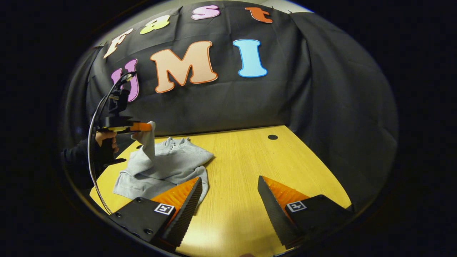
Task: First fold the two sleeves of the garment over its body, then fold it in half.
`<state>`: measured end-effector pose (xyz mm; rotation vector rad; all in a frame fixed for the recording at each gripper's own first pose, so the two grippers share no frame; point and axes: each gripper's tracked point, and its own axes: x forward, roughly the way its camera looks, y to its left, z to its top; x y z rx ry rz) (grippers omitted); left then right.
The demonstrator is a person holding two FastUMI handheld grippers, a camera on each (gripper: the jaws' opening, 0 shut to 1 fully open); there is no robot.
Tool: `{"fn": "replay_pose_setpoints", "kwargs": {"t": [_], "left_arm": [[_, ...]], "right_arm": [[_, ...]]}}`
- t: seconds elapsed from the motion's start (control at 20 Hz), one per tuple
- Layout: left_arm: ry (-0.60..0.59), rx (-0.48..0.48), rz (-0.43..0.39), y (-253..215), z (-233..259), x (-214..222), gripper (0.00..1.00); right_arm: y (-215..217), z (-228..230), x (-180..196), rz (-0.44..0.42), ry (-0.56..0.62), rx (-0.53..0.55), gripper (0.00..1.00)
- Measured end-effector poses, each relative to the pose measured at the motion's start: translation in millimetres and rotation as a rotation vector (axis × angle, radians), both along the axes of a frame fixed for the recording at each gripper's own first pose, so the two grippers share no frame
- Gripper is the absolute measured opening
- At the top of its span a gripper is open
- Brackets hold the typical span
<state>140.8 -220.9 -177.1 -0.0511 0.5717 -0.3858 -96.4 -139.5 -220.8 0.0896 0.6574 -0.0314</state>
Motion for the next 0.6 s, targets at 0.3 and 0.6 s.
{"fn": "replay_pose_setpoints", "kwargs": {"t": [0.3,0.6], "left_arm": [[0.032,0.035,-0.092,-54.3,-30.3,-10.4,0.00],[0.079,0.114,-0.155,-85.2,-70.0,-24.1,0.01]], "right_arm": [[-13.0,-8.5,-21.7,-0.022,0.038,-0.008,0.98],[-8.4,-10.2,-29.0,0.006,0.055,-0.022,0.94]]}}
